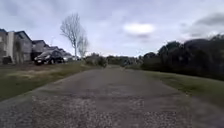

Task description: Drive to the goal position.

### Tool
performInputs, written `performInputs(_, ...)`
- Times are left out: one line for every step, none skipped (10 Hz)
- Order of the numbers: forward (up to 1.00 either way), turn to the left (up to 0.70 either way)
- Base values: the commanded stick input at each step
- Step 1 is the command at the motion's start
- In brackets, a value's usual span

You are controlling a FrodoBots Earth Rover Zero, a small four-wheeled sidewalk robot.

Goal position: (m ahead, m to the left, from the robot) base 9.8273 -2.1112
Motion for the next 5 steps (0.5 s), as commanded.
performInputs(0.67, 0.0)
performInputs(0.67, 0.0)
performInputs(0.67, 0.0)
performInputs(0.67, 0.0)
performInputs(0.67, 0.0)
